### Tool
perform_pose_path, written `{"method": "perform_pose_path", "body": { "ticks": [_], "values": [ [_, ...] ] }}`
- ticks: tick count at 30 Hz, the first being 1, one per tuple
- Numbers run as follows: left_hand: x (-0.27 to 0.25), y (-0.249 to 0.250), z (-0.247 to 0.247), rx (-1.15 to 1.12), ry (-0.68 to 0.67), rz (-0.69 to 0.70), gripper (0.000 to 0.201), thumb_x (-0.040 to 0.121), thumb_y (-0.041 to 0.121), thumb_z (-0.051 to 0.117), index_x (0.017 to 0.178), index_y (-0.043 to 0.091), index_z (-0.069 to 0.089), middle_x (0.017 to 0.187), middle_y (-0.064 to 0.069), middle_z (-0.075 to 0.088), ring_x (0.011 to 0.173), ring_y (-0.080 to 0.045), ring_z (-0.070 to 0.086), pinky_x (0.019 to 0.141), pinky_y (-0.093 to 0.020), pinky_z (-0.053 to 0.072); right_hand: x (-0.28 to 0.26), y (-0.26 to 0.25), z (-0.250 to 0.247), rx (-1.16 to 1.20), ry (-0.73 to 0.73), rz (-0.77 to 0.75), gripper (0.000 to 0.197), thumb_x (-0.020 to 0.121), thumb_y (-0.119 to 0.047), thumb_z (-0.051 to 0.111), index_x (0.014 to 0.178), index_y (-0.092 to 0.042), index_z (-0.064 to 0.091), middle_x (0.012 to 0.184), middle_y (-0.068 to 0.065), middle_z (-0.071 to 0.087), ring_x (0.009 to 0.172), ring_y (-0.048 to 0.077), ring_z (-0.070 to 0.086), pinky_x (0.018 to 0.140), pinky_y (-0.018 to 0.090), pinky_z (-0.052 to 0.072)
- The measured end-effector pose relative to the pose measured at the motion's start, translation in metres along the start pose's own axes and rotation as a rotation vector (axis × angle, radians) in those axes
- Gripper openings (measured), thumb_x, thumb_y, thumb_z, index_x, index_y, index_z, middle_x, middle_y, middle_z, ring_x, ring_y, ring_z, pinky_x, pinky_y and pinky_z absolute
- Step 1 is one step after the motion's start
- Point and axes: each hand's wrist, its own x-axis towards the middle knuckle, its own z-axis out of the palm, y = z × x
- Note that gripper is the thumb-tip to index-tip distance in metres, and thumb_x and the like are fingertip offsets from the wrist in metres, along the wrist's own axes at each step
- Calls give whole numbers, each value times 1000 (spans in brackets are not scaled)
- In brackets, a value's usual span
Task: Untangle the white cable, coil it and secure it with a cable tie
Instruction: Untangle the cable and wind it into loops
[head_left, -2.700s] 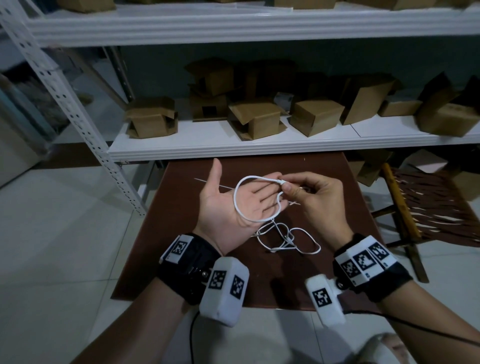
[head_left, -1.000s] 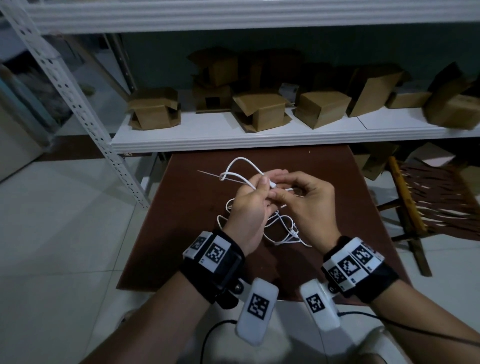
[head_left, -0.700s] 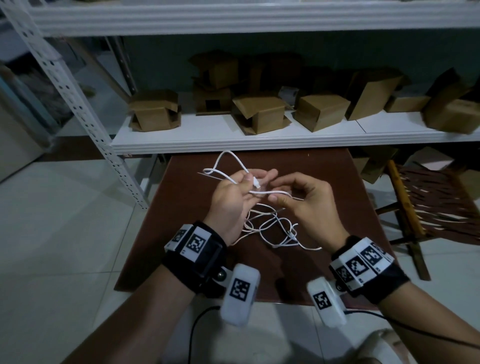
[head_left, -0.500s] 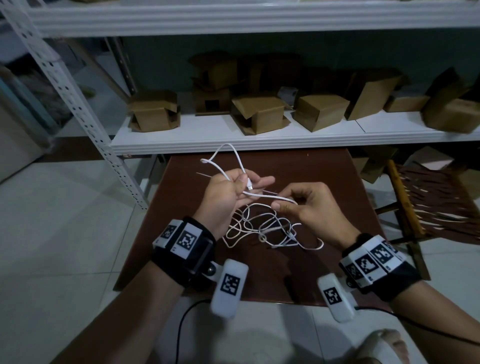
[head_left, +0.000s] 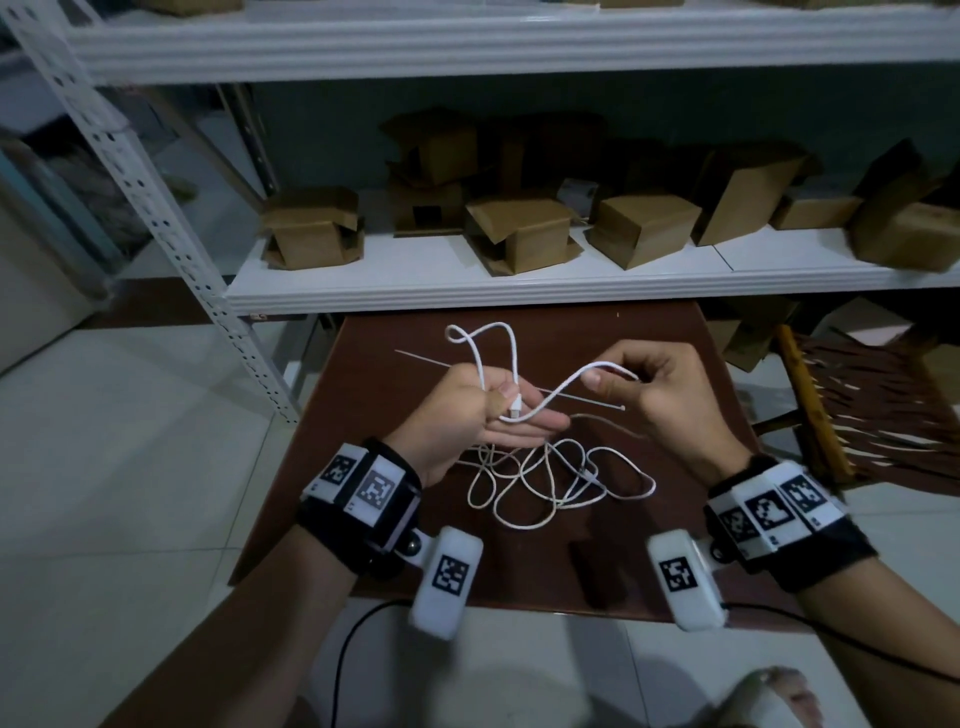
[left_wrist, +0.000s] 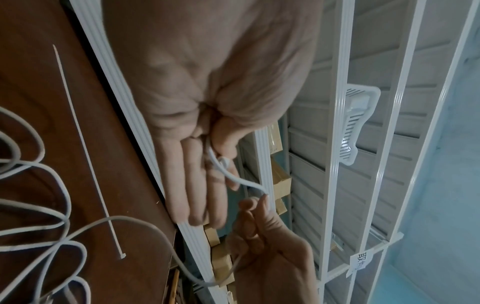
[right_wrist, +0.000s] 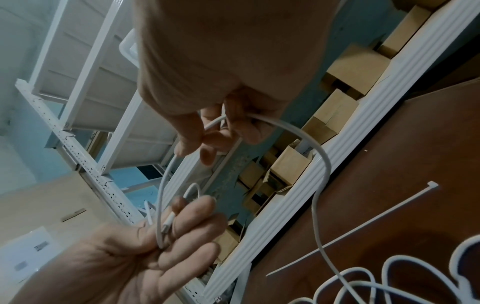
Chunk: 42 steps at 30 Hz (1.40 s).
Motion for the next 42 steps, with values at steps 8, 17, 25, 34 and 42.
{"method": "perform_pose_path", "body": {
  "ticks": [8,17,25,34,42],
  "values": [
    [-4,4,6,38,-240,16,27,113,14,40,105,-4,58,97,-36,74,88,-43,78,80,-46,66,0,-6,3,141,-92,2,14,91,-3,73,99,8,74,70,2,69,64,0,59,61,11,44],
    [-9,-1,14,211,-321,-33,29,112,15,44,101,-2,66,69,-7,65,55,-24,71,63,-38,61,3,-9,7,241,-91,124,43,75,-12,82,113,2,69,94,20,75,85,22,70,78,27,57],
    [-8,-4,10,248,-291,-65,29,112,10,42,103,-3,66,67,-5,61,56,-25,67,73,-47,60,4,-14,4,299,-65,201,56,70,-6,84,123,-2,66,96,17,80,83,16,77,78,27,61],
    [-7,5,7,-77,-197,-98,39,113,9,35,128,-17,59,72,-10,51,55,-17,58,70,-42,64,3,-11,5,311,125,231,30,80,11,77,107,3,69,82,13,80,69,14,76,63,21,58],
    [-5,3,12,-223,-77,-114,38,109,17,54,133,-12,56,74,-11,60,62,-23,66,76,-45,66,0,-9,10,264,242,259,32,80,11,79,110,8,70,85,18,79,69,16,77,60,22,58]
  ]
}}
